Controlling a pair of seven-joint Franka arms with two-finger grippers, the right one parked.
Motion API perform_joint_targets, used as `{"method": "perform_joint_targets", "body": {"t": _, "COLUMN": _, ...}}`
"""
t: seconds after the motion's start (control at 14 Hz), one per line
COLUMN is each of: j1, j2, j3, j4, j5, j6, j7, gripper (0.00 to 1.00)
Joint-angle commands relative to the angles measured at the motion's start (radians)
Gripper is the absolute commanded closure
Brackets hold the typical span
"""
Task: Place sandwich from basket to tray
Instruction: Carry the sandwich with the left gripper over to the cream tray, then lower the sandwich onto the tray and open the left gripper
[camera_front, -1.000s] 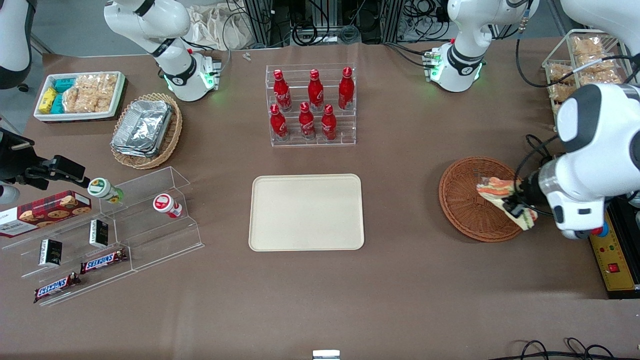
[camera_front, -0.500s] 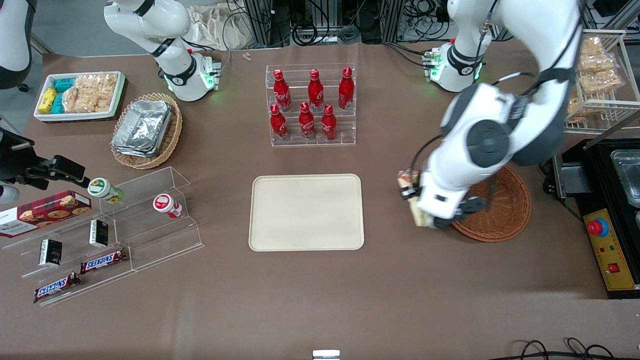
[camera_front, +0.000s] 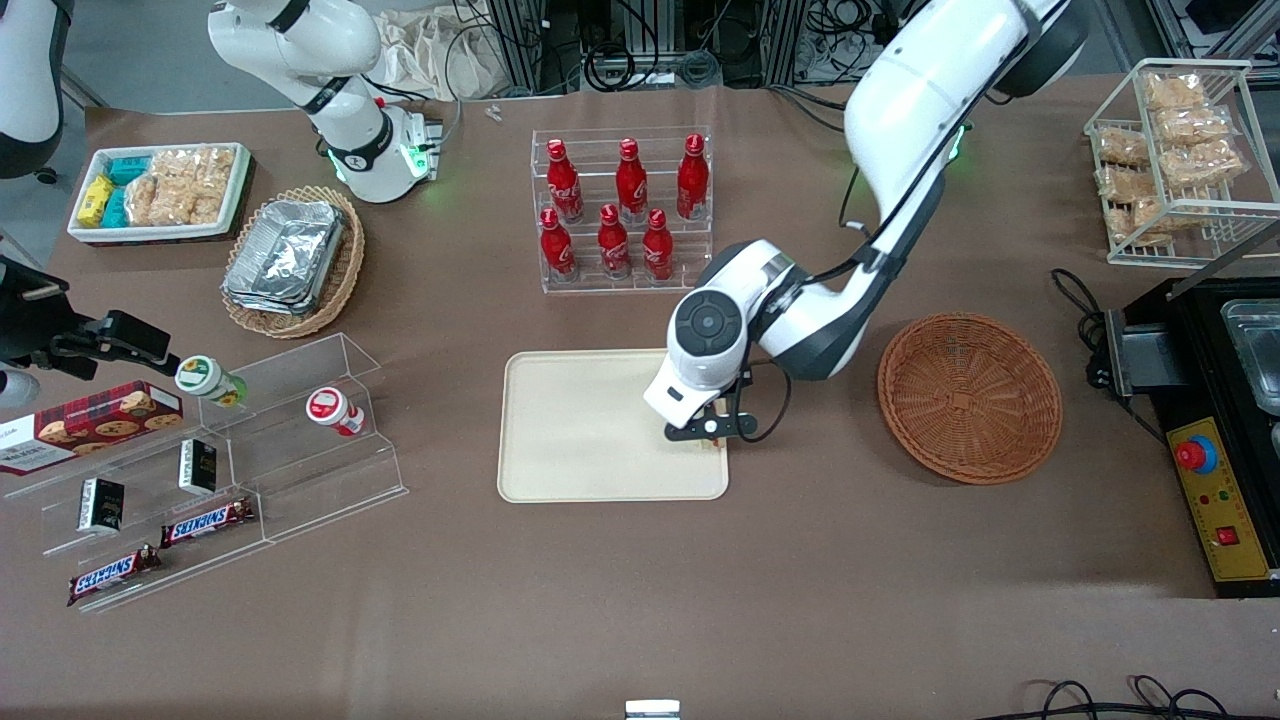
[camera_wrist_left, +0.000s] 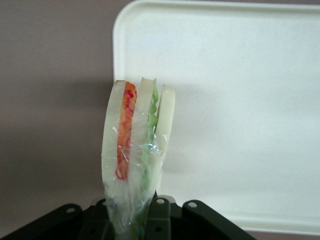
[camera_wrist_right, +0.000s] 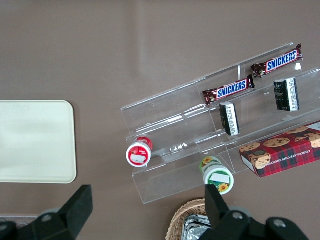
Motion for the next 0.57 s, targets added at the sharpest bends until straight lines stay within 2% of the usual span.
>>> {"method": "perform_joint_targets", "body": {"t": 0.0, "j1": 0.001, "j2": 0.061, "j3": 0.006, "j4": 0.048, "j5": 0.043, "j6": 0.039, "j7": 0.062, "gripper": 1.00}}
{"method": "perform_joint_targets", "body": {"t": 0.21, "j1": -0.001, "j2": 0.089, "j3": 0.006, "j4": 0.048, "j5": 0.043, "j6": 0.051, "j7": 0.062, "gripper": 1.00}}
{"method": "perform_joint_targets", "body": {"t": 0.29, "j1": -0.001, "j2": 0.090, "j3": 0.006, "j4": 0.046, "j5": 0.043, "j6": 0.051, "j7": 0.060, "gripper": 0.88}}
{"method": "perform_joint_targets", "body": {"t": 0.43, "j1": 0.001, "j2": 0.090, "j3": 0.007, "j4": 0.045, "j5": 0.044, "j6": 0.053, "j7": 0.052, "gripper": 0.01}}
{"method": "perform_joint_targets", "body": {"t": 0.5, "j1": 0.001, "j2": 0.089, "j3": 0.007, "j4": 0.046, "j5": 0.046, "j6": 0.053, "j7": 0.054, "gripper": 0.00}}
